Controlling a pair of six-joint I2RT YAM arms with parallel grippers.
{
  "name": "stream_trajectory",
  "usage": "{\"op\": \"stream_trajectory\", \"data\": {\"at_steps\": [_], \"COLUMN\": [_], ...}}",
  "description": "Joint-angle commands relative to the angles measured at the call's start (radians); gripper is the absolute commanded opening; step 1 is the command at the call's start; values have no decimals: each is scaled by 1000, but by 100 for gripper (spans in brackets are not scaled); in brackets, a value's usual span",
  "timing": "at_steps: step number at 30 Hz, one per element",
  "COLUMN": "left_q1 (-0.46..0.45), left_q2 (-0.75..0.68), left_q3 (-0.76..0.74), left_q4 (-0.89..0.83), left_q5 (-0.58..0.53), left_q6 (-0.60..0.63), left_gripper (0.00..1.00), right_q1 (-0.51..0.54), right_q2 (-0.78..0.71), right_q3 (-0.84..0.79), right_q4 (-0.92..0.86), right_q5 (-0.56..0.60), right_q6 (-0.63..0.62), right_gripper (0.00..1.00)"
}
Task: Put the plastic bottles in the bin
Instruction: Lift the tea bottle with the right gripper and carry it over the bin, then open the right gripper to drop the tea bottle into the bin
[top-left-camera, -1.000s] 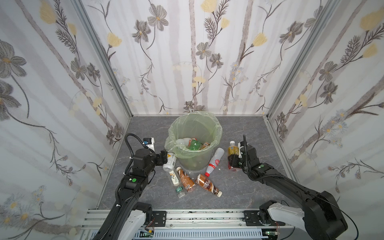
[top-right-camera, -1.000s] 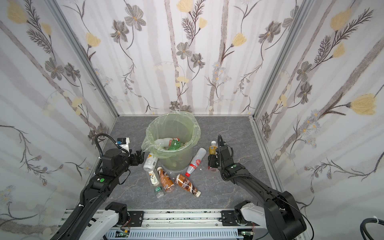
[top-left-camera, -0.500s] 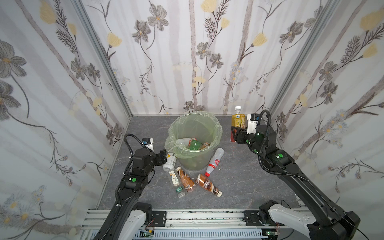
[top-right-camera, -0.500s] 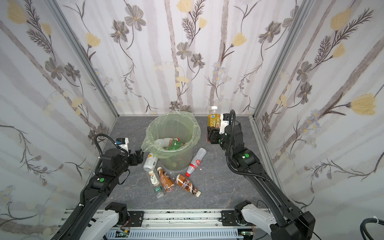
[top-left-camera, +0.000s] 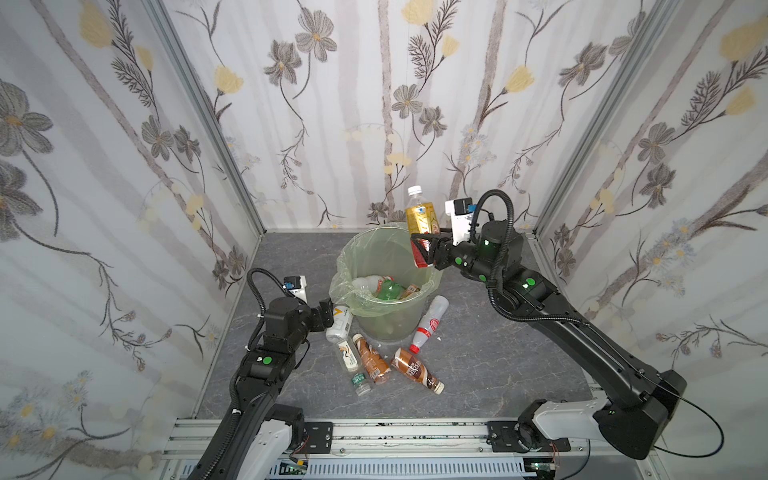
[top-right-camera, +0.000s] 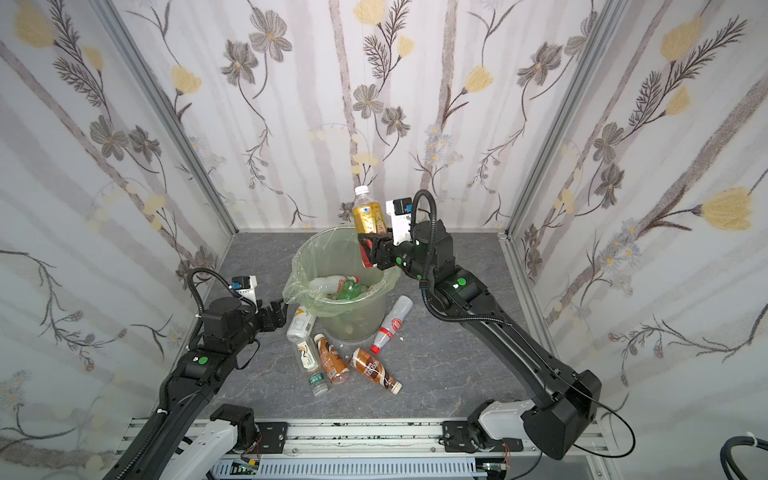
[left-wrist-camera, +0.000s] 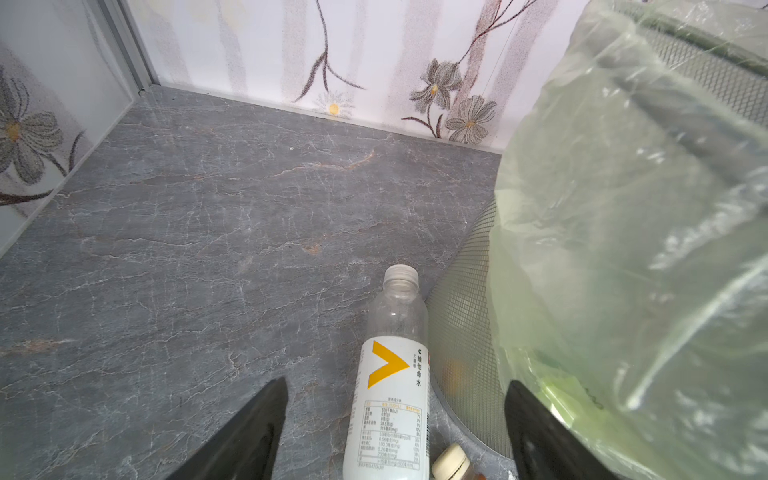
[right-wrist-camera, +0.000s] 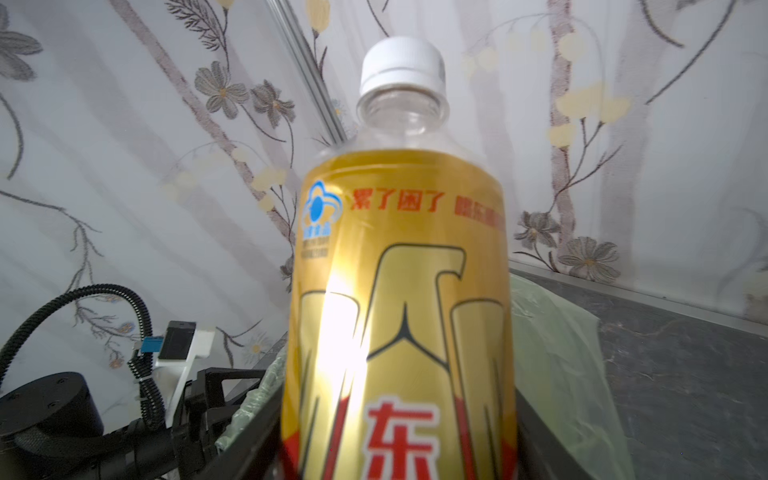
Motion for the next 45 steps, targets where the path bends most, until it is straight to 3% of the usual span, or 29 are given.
{"op": "stream_trajectory", "data": {"at_steps": [1, 10, 18, 27, 45], "left_q1": [1, 1, 1, 1, 1], "left_q2": [-1, 5, 7, 4, 7], "left_q3": [-1, -1, -1, -3, -2], "left_q4": [4, 5, 5, 5, 5], "left_q5": [7, 15, 15, 15, 16], "left_q6": [-6, -8, -9, -10, -11], "left_gripper": [84, 84, 84, 84, 84], "right_q1": [24, 79, 129, 184, 188], "right_q2": [55, 177, 183, 215, 197], "right_q3": [37, 65, -22, -27, -55], "right_q4": [46, 101, 262, 301, 241], "right_q5": [-51, -69, 78, 125, 101], "right_q6": [-12, -26, 12, 49, 55], "right_gripper": [56, 58, 55, 56, 81]}}
